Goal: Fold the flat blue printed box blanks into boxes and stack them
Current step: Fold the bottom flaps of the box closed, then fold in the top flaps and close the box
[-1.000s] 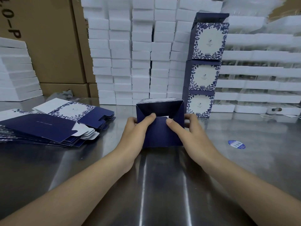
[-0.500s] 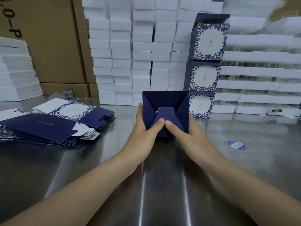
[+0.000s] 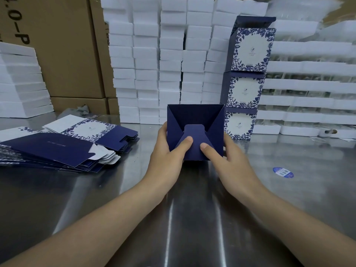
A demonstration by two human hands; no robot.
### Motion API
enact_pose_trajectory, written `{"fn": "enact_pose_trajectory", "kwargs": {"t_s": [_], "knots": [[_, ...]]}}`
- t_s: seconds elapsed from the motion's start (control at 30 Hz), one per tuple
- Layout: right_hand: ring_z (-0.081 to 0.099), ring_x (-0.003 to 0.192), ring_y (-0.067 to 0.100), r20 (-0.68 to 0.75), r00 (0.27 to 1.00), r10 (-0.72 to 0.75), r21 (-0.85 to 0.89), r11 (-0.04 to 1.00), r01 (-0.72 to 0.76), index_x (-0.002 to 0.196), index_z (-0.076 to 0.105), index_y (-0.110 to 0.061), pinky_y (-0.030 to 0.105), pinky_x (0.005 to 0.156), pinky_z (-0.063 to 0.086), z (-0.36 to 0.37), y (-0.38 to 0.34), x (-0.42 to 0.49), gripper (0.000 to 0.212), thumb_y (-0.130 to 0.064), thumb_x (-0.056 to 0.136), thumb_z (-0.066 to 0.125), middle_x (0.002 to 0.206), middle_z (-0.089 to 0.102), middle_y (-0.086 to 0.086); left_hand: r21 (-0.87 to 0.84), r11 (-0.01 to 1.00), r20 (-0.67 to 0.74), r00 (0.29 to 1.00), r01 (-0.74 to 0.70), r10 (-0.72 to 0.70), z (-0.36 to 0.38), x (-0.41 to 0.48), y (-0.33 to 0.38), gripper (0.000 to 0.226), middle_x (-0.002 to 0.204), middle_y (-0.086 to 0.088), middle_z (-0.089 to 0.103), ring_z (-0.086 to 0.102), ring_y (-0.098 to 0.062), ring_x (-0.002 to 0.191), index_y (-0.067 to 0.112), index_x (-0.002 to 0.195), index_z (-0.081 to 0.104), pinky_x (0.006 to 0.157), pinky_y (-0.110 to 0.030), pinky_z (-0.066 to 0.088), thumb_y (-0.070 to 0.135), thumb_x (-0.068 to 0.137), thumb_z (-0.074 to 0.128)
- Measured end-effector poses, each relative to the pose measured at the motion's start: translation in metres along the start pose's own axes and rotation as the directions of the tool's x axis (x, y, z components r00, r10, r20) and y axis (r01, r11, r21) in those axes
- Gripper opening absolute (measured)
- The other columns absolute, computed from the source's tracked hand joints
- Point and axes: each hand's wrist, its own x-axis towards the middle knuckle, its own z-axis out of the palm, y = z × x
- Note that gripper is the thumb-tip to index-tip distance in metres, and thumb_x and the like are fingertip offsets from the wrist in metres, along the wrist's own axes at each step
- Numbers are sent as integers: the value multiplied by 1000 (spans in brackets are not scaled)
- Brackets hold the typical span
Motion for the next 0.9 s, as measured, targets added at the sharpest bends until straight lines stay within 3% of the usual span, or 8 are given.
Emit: {"fn": "enact_pose_trajectory", "kwargs": {"t_s": [0.3, 0.43, 0.5, 0.57, 0.63, 0.7, 0.8, 0.9], "knots": [[63, 121, -2, -26, 1000, 8, -32, 999, -9, 145, 52, -45, 38, 105, 52, 1, 3, 0, 47, -41, 100, 69, 132, 67, -22, 55, 998, -13, 999, -33, 34, -1, -1, -1, 57, 136, 15, 67, 68, -14, 123, 38, 151, 46, 106, -47, 56, 29, 101, 72], [63, 122, 1, -14, 1000, 17, -27, 999, -17, 146, 52, -43, 33, 104, 51, 1, 1, 0, 48, -45, 100, 67, 134, 66, -20, 44, 998, -4, 999, -42, 42, -1, -3, 2, 55, 136, 18, 67, 67, -11, 123, 41, 150, 47, 108, -46, 54, 37, 101, 71], [63, 119, -7, -25, 999, 36, 19, 999, -35, 144, 57, -40, 16, 98, 48, 1, -3, 1, 48, -59, 99, 61, 129, 69, -24, -19, 1000, 13, 1000, -20, 20, 1, -4, 8, 51, 135, 20, 68, 67, -6, 124, 43, 148, 50, 112, -44, 51, 55, 100, 64], [59, 116, -15, -65, 992, 111, 43, 993, -109, 137, 62, -45, 7, 93, 41, -1, -12, 3, 68, -87, 86, 44, 124, 68, -31, -73, 997, 19, 1000, 8, -7, 1, -5, 14, 55, 133, 19, 71, 67, 0, 121, 42, 146, 54, 113, -40, 49, 71, 100, 48], [59, 118, -9, -100, 971, 217, 53, 976, -212, 114, 67, -61, 21, 100, 40, -4, -17, 6, 78, -107, 67, 26, 122, 68, -32, -91, 996, 18, 1000, 20, -18, 1, -5, 20, 50, 128, 17, 74, 69, 4, 112, 44, 137, 61, 102, -32, 54, 71, 105, 32], [62, 121, 8, -111, 950, 292, 73, 956, -285, 90, 68, -68, 37, 108, 41, -7, -22, 9, 75, -113, 56, 18, 121, 70, -24, -108, 993, 13, 999, 42, -41, -1, -4, 24, 48, 128, 14, 75, 71, 4, 108, 47, 122, 66, 93, -28, 55, 68, 107, 25], [65, 121, 17, -119, 950, 289, 101, 955, -278, 92, 71, -59, 47, 114, 43, -10, -24, 9, 77, -111, 61, 23, 121, 74, -13, -89, 995, -6, 999, 52, -53, -6, -2, 31, 55, 126, 12, 75, 62, -4, 128, 41, 109, 70, 116, -48, 41, 68, 106, 23], [67, 113, 8, -118, 967, 225, 112, 971, -212, 109, 75, -40, 37, 105, 46, -13, -23, 9, 63, -86, 80, 42, 112, 76, -22, -106, 994, -24, 999, 20, -23, -7, -3, 36, 59, 126, 8, 75, 59, -9, 134, 32, 108, 70, 120, -57, 34, 72, 104, 27]]}}
